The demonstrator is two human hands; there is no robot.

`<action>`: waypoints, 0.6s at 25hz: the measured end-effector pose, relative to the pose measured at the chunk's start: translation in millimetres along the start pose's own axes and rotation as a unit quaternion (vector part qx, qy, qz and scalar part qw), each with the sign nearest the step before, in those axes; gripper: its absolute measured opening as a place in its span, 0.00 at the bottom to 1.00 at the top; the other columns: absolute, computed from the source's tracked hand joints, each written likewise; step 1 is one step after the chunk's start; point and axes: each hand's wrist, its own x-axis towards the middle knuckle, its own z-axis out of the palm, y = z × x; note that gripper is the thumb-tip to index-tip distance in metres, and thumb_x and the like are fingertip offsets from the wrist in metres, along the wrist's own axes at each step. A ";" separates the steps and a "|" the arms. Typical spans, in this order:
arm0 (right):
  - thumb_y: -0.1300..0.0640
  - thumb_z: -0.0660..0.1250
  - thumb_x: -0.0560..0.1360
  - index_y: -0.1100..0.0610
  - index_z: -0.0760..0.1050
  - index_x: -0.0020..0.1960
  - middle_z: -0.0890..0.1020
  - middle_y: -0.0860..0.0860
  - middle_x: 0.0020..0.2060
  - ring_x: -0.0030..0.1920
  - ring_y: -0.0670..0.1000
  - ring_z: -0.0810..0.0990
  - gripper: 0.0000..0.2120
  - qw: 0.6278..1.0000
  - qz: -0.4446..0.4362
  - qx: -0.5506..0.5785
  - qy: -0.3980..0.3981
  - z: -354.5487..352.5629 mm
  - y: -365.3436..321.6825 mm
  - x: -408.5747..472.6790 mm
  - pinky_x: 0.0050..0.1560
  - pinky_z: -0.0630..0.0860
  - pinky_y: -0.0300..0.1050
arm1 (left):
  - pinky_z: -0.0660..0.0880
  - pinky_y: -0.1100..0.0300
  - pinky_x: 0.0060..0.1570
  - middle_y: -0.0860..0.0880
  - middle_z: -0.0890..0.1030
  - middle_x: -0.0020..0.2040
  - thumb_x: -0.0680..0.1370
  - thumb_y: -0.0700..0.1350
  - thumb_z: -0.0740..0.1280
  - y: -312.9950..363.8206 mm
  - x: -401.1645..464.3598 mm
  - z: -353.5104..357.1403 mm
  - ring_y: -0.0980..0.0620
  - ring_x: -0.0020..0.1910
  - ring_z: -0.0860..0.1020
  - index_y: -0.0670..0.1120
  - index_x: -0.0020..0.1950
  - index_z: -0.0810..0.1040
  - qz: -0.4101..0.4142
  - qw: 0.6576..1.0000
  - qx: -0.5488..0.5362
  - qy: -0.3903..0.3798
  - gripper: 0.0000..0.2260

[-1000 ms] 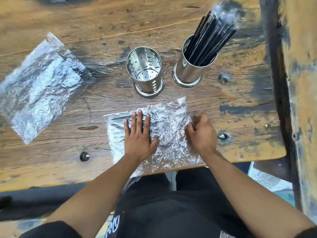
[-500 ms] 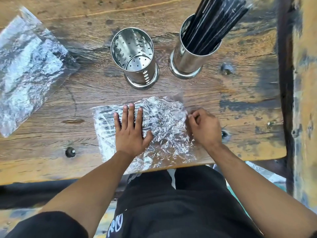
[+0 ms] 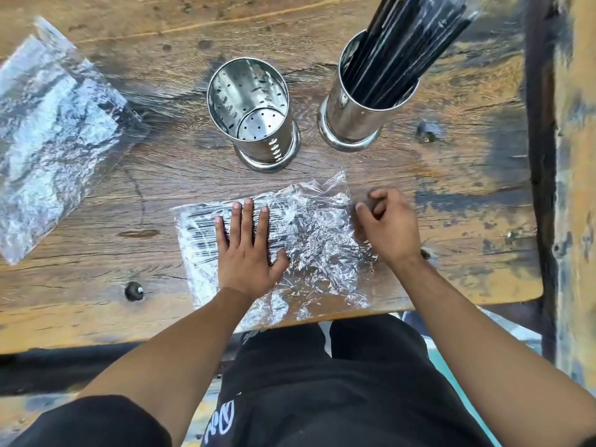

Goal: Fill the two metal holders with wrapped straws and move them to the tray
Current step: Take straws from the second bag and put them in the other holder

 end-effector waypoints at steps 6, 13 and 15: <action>0.49 0.74 0.76 0.47 0.76 0.40 0.79 0.41 0.32 0.33 0.39 0.78 0.09 0.998 0.065 0.005 -0.017 -5.4 -5.7 19.4 0.29 0.65 0.30 | 0.45 0.33 0.77 0.41 0.46 0.84 0.77 0.65 0.54 0.5 0.8 -2.1 0.40 0.83 0.44 0.46 0.84 0.50 0.001 1.000 -0.004 -0.006 0.40; 0.52 0.71 0.76 0.49 0.74 0.66 0.72 0.47 0.56 0.54 0.43 0.71 0.19 0.999 0.034 0.006 0.016 1.4 -31.4 31.3 0.56 0.66 0.24 | 0.45 0.33 0.78 0.41 0.47 0.84 0.77 0.65 0.54 1.3 -0.4 -4.7 0.40 0.83 0.44 0.46 0.84 0.50 -0.001 1.000 -0.008 -0.008 0.40; 0.49 0.68 0.78 0.47 0.73 0.69 0.72 0.46 0.56 0.59 0.46 0.67 0.20 0.999 -0.034 -0.029 -0.024 1.9 -48.3 41.5 0.65 0.66 0.39 | 0.45 0.33 0.78 0.41 0.48 0.84 0.77 0.65 0.55 1.1 -0.4 -4.5 0.40 0.83 0.44 0.46 0.84 0.51 0.001 1.000 -0.013 -0.005 0.40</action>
